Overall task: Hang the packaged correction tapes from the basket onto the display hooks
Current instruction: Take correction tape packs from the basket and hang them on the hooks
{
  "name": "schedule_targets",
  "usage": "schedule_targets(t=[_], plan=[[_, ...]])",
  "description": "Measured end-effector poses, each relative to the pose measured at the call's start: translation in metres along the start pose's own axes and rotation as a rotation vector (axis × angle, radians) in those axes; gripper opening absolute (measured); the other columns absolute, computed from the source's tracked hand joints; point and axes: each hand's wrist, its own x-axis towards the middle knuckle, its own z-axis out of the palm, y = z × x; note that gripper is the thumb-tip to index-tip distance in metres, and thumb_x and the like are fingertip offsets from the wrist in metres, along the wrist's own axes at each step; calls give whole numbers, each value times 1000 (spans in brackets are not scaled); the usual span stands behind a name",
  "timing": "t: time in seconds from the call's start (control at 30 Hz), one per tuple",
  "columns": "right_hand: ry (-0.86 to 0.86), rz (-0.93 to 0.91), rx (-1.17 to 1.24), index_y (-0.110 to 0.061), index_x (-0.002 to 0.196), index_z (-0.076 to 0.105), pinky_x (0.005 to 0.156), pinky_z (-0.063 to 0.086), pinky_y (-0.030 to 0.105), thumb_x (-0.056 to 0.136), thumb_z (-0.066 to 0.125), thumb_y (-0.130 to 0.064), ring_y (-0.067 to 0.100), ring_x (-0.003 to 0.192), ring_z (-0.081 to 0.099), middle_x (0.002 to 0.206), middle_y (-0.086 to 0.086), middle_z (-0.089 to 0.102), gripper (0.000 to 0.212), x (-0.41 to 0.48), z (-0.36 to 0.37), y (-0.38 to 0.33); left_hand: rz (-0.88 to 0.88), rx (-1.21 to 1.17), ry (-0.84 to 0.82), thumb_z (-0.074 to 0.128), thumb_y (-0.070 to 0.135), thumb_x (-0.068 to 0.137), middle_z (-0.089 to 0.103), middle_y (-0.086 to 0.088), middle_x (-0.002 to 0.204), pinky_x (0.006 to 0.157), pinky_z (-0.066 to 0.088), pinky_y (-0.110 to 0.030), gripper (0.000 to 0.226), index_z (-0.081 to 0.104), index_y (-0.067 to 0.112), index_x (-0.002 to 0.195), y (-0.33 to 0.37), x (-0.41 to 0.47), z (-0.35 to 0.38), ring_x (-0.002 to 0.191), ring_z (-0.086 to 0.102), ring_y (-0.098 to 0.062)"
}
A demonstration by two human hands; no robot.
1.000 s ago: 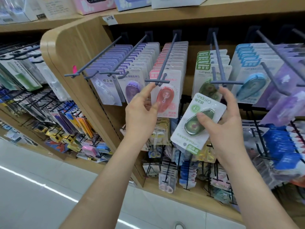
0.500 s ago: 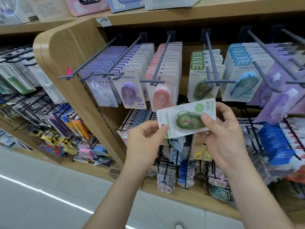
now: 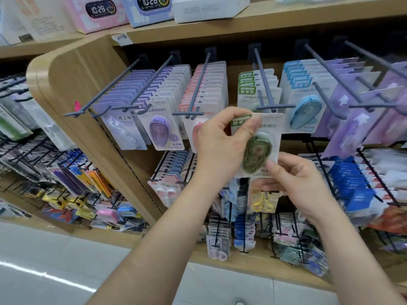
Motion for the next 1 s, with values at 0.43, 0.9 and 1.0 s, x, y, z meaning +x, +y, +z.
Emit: schedule_targets(t=[0.43,0.9,1.0], plan=[[122,18,19,-7,97,73,76,62,40,82,61,-29,32,78,75,91,13,77,29,-3,6,1,-34,-31,19,77,17,83,72,6,79,74,60,-34,8,75,17,91,7,5,2,77,67,-8],[219,79,70,1,87,67,65,61,26,91,62,-14,29,75,75,80,16,64,16,-4,7,6,-172,-139,-48,58,15,99,68,9,83,79,51,-23,23,67,34,90,5,12,8,81,59,-3],[295,52,78,-2,87,66,58,59,23,93,61,-7,25,66,74,75,11,65,9,-4,9,3,-193,-111,-60,53,8,99,72,-2,97,81,58,-37,33,55,35,119,-4,1,12,87,67,-13]])
